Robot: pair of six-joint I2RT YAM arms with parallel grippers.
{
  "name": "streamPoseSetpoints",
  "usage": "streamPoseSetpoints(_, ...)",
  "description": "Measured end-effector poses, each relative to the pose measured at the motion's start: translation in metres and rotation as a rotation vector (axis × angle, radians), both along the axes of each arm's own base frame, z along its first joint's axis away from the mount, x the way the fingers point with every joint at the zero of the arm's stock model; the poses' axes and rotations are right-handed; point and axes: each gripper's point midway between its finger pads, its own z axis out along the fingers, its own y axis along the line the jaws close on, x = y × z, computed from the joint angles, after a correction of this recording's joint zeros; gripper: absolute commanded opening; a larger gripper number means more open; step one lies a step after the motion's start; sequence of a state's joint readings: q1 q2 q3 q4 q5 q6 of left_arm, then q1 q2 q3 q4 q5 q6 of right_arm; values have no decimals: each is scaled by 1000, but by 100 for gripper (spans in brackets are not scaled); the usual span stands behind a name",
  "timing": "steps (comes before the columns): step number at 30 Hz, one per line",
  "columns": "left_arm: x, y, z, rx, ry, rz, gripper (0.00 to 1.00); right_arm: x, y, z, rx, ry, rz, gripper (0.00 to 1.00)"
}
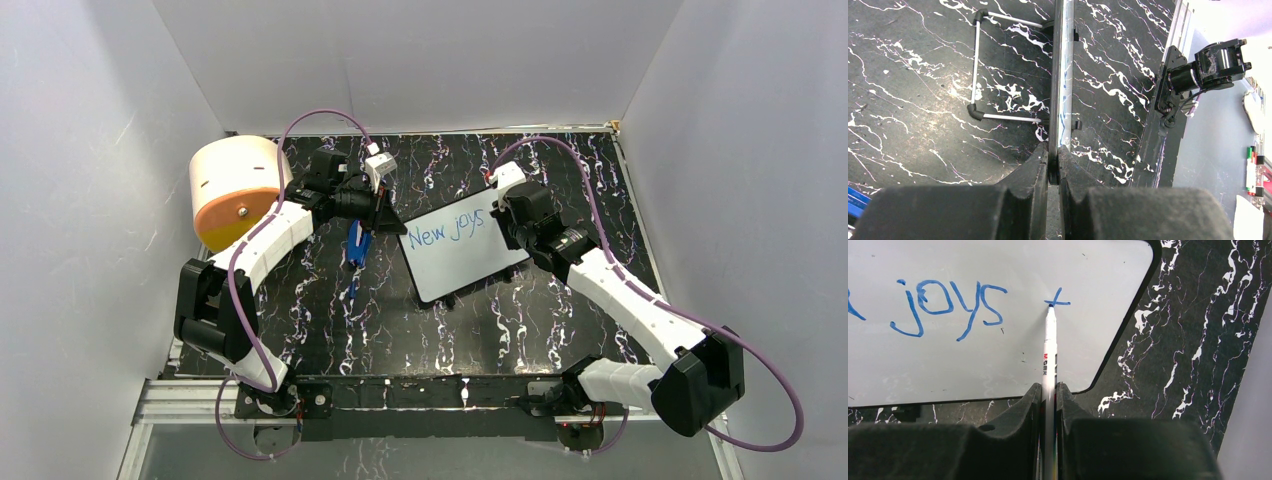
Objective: Write a sentence on the whiteboard
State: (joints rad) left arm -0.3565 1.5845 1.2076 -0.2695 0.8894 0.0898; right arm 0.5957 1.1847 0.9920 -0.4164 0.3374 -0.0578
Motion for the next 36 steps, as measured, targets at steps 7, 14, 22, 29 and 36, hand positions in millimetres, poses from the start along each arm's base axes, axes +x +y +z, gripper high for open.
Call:
streamPoseSetpoints(7, 0, 0, 0, 0, 0, 0, 0, 0, 0, 0, 1, 2, 0, 0)
streamPoseSetpoints(14, 0, 0, 0, 0, 0, 0, 0, -2, 0, -2, -3, 11, 2, 0)
streamPoseSetpoints(22, 0, 0, 0, 0, 2, 0, 0, -6, -3, -7, -17, 31, 0, 0)
streamPoseSetpoints(29, 1, 0, 0, 0, 1, 0, 0, -9, -7, -11, -33, 46, -5, 0)
streamPoseSetpoints(36, 1, 0, 0, 0, 1, 0, 0, -7, -10, -11, -46, 39, -23, 0)
